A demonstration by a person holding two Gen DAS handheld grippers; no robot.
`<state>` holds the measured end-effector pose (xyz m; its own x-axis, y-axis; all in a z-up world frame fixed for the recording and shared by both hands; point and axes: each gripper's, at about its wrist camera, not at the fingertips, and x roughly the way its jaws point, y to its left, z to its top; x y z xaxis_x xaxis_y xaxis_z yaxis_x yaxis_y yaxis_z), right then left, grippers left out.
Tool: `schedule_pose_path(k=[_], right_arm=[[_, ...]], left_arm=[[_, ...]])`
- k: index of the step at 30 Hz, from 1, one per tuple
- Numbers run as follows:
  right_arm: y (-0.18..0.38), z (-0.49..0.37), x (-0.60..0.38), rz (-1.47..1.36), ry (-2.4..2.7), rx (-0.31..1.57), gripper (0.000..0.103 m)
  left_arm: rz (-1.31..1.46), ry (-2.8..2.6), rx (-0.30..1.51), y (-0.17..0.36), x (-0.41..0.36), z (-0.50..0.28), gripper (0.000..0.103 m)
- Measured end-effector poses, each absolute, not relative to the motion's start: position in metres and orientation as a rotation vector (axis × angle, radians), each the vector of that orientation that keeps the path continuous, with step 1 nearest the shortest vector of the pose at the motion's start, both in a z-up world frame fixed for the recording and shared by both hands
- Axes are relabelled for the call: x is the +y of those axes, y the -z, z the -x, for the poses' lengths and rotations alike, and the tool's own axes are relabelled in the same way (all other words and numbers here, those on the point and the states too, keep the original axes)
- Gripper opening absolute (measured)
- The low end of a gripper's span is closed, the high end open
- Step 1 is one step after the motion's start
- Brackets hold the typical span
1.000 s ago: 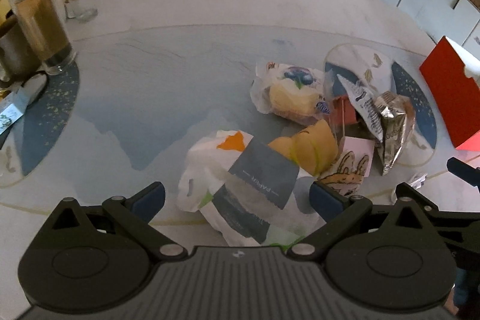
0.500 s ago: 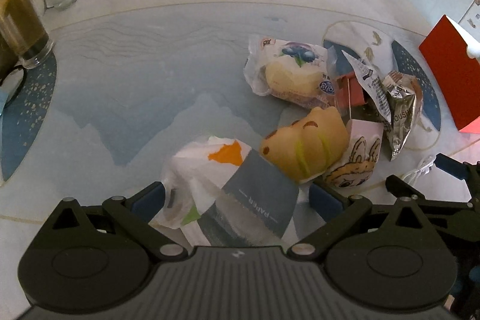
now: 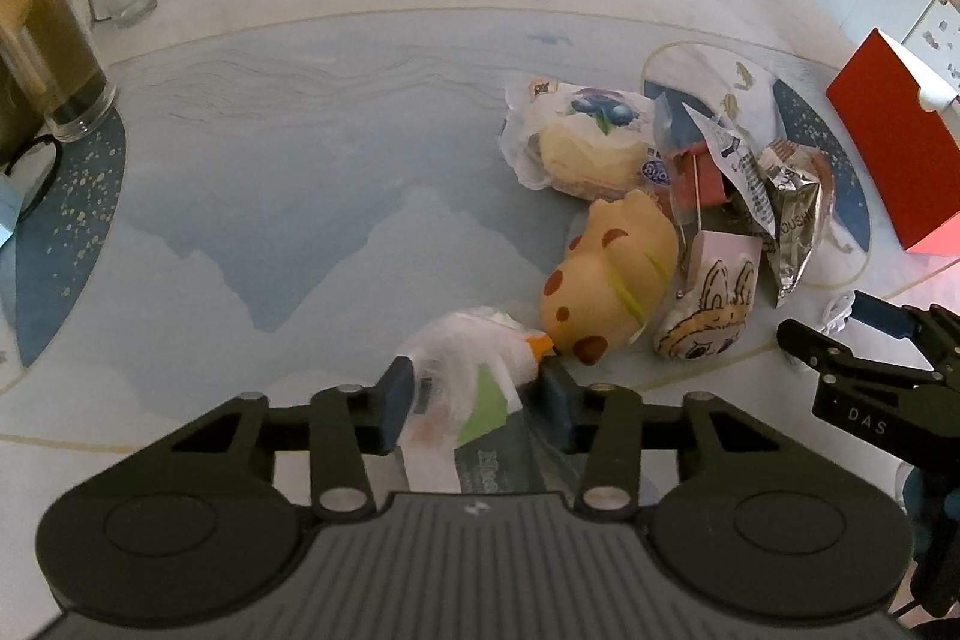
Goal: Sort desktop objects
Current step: 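Close the left gripper on the bag while the right gripper grasps the white cable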
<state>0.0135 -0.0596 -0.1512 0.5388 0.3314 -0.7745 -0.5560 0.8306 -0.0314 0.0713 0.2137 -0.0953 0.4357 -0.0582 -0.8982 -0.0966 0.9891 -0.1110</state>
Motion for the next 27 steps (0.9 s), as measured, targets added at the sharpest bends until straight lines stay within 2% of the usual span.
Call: schedule_pose_path(k=[1, 2, 3, 6, 8, 13, 19, 27], right_arm=[[0.151, -0.013, -0.060, 0.295, -0.533, 0.850, 0.069], [0.150, -0.013, -0.060, 0.300, -0.526, 0.847, 0.051], [0.148, -0.014, -0.061, 0.298, -0.526, 0.847, 0.044], [0.146, -0.016, -0.063, 0.301, -0.522, 0.859, 0.042], [0.146, -0.016, -0.066, 0.305, -0.517, 0.862, 0.033], [0.142, -0.016, -0.074, 0.301, -0.527, 0.858, 0.019], [0.137, -0.016, -0.085, 0.322, -0.571, 0.826, 0.014], [0.122, -0.029, -0.104, 0.339, -0.629, 0.785, 0.013]], left_arm=[[0.153, -0.027, 1.120, 0.096, 0.214, -0.071, 0.039], [0.151, -0.030, 1.119, 0.095, 0.213, -0.070, 0.037], [0.150, -0.032, 1.116, 0.093, 0.214, -0.068, 0.031], [0.143, -0.030, 1.102, 0.088, 0.215, -0.066, 0.021], [0.142, -0.030, 1.099, 0.085, 0.214, -0.065, 0.018], [0.154, -0.049, 1.090, 0.083, 0.212, -0.063, 0.013], [0.177, -0.093, 1.063, 0.071, 0.204, -0.058, 0.008], [0.191, -0.131, 1.038, 0.056, 0.186, -0.055, 0.007]])
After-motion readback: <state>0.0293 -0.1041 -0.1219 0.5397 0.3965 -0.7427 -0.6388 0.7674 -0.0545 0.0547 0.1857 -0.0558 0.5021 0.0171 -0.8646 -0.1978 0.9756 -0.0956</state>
